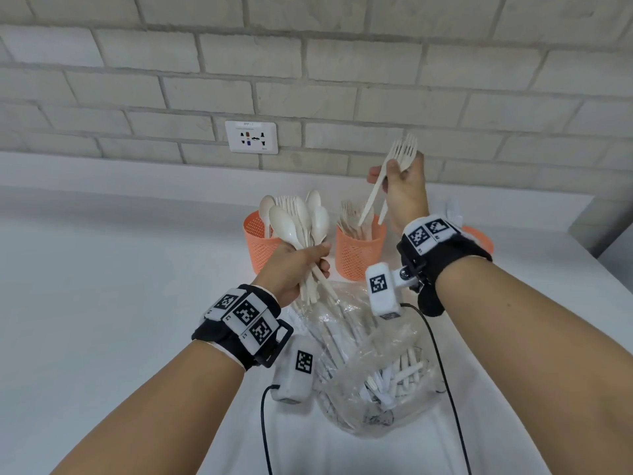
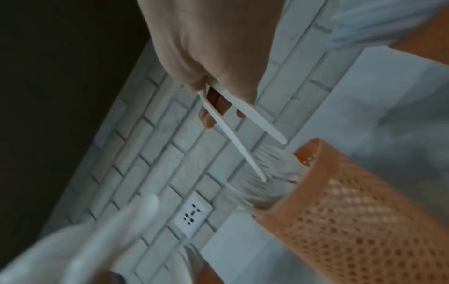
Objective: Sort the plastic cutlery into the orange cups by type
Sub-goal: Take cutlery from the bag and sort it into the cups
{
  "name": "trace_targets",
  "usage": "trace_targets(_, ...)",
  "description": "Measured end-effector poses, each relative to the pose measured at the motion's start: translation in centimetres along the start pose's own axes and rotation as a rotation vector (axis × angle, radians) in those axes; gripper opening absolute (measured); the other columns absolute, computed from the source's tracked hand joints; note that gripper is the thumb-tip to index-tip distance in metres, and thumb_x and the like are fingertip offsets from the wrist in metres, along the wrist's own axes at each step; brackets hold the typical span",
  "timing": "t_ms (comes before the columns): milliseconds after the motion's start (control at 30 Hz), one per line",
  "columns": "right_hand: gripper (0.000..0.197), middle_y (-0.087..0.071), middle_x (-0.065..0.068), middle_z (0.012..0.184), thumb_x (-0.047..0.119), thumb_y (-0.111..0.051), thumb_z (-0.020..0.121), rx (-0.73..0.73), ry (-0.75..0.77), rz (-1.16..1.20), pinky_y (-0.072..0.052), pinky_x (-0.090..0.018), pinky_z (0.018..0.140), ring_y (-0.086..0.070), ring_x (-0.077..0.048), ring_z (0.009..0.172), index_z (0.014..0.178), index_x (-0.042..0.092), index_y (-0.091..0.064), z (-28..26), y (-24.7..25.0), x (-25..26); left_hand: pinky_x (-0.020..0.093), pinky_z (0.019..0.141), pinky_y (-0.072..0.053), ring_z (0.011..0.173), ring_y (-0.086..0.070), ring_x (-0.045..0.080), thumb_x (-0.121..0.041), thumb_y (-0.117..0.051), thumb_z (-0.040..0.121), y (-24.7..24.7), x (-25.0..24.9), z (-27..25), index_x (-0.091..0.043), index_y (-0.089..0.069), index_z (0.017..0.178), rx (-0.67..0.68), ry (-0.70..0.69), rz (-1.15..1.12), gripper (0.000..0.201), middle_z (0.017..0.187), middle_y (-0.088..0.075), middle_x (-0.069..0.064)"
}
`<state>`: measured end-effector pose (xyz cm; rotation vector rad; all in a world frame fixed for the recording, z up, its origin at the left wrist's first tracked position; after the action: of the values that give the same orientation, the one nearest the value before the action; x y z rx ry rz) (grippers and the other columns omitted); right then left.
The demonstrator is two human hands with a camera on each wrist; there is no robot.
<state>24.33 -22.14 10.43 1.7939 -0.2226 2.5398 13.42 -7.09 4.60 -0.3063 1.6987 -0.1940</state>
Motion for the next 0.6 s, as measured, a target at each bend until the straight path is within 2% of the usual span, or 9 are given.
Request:
trace_targets(133, 0.03, -0.063, -0.012, 0.094, 0.005, -0.037, 0.097, 0.055, -0.12, -0.121, -0.049, -0.009, 0.058, -0.062, -0.019, 0.082, 0.126, 0.005, -0.042, 0.2, -1.0, -2.8, 0.024, 0.051, -0.052, 0.048, -0.056, 0.011, -0.005, -0.057, 0.09, 0.2, -0.2, 0.1, -0.004, -0.056, 0.094, 0.041, 0.004, 0.029, 0.004, 0.073, -0.058, 0.007)
trace_targets(200, 0.027, -0.062, -0.014, 0.109, 0.006, -0.04, 0.095, 0.119, -0.127, -0.317, -0.046, -0.018, 0.072, -0.06, -0.023, 0.097, 0.12, 0.005, -0.051, 0.3, -1.2, -3.8, 0.025, 0.052, -0.053, 0.049, -0.058, 0.011, -0.008, -0.058, 0.09, 0.5, -0.3, 0.2, -0.006, -0.058, 0.094, 0.058, -0.005, 0.064, 0.004, 0.074, -0.062, 0.006)
trace_targets(267, 0.02, -0.061, -0.013, 0.103, 0.008, -0.04, 0.095, 0.215, -0.089, -0.486, -0.04, -0.025, 0.08, -0.055, -0.024, 0.094, 0.105, 0.006, -0.057, 0.3, -1.2, -4.5, 0.026, 0.055, -0.053, 0.051, -0.059, 0.012, -0.009, -0.059, 0.09, 0.6, -0.4, 0.3, -0.006, -0.059, 0.095, 0.069, -0.01, 0.088, 0.006, 0.075, -0.063, 0.006)
trace_targets(333, 0.017, -0.055, -0.014, 0.09, 0.008, -0.039, 0.095, 0.297, -0.061, -0.622, -0.034, -0.024, 0.072, -0.049, -0.022, 0.085, 0.086, 0.006, -0.053, 0.2, -1.4, -4.9, 0.026, 0.055, -0.053, 0.05, -0.058, 0.012, -0.008, -0.06, 0.089, 0.5, -0.4, 0.3, -0.006, -0.059, 0.095, 0.064, -0.015, 0.101, 0.007, 0.075, -0.063, 0.007)
trace_targets(400, 0.021, -0.053, -0.018, 0.089, 0.009, -0.041, 0.094, 0.335, -0.031, -0.756, -0.032, -0.028, 0.067, -0.05, -0.027, 0.084, 0.078, 0.0, -0.053, 0.0, -1.5, -5.4, 0.025, 0.054, -0.052, 0.049, -0.058, 0.012, -0.007, -0.06, 0.088, 0.3, -0.3, 0.3, -0.004, -0.058, 0.094, 0.058, -0.015, 0.104, 0.006, 0.074, -0.062, 0.008)
trace_targets(433, 0.024, -0.054, -0.02, 0.091, 0.009, -0.042, 0.094, 0.337, -0.024, -0.809, -0.034, -0.031, 0.07, -0.052, -0.031, 0.088, 0.078, -0.003, -0.055, -0.1, -1.4, -5.6, 0.025, 0.054, -0.052, 0.048, -0.057, 0.011, -0.006, -0.06, 0.089, 0.1, -0.3, 0.3, -0.004, -0.058, 0.093, 0.058, -0.01, 0.101, 0.005, 0.073, -0.061, 0.008)
trace_targets(500, 0.025, -0.055, -0.023, 0.104, 0.009, -0.041, 0.093, 0.331, -0.029, -0.849, -0.039, -0.034, 0.085, -0.053, -0.036, 0.102, 0.087, -0.006, -0.06, -0.1, -1.1, -5.8, 0.025, 0.054, -0.052, 0.047, -0.057, 0.011, -0.005, -0.06, 0.088, -0.1, -0.3, 0.3, -0.003, -0.058, 0.092, 0.056, -0.001, 0.101, 0.005, 0.073, -0.06, 0.008)
trace_targets(567, 0.03, -0.048, -0.02, 0.126, 0.014, -0.038, 0.095, 0.347, -0.076, -0.78, -0.035, -0.035, 0.101, -0.046, -0.033, 0.119, 0.116, 0.001, -0.056, -0.3, -1.0, -5.6, 0.024, 0.053, -0.053, 0.047, -0.058, 0.011, -0.005, -0.061, 0.088, -0.1, -0.3, 0.4, -0.001, -0.058, 0.094, 0.042, 0.003, 0.112, 0.008, 0.074, -0.06, 0.009)
trace_targets(600, 0.034, -0.045, -0.017, 0.131, 0.02, -0.04, 0.096, 0.356, -0.084, -0.725, -0.033, -0.034, 0.103, -0.044, -0.029, 0.122, 0.127, 0.008, -0.049, -0.6, -1.1, -5.2, 0.023, 0.053, -0.053, 0.047, -0.058, 0.01, -0.005, -0.061, 0.087, 0.0, -0.3, 0.4, 0.0, -0.057, 0.095, 0.035, 0.002, 0.118, 0.01, 0.074, -0.06, 0.009)
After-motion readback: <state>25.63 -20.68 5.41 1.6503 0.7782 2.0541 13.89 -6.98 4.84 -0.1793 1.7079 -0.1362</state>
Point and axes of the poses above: each hand's wrist, its own z-axis towards the middle knuckle, its own y-axis out of the back of the hand, x = y × z, the point moved 2 cm from there along z, towards the middle knuckle
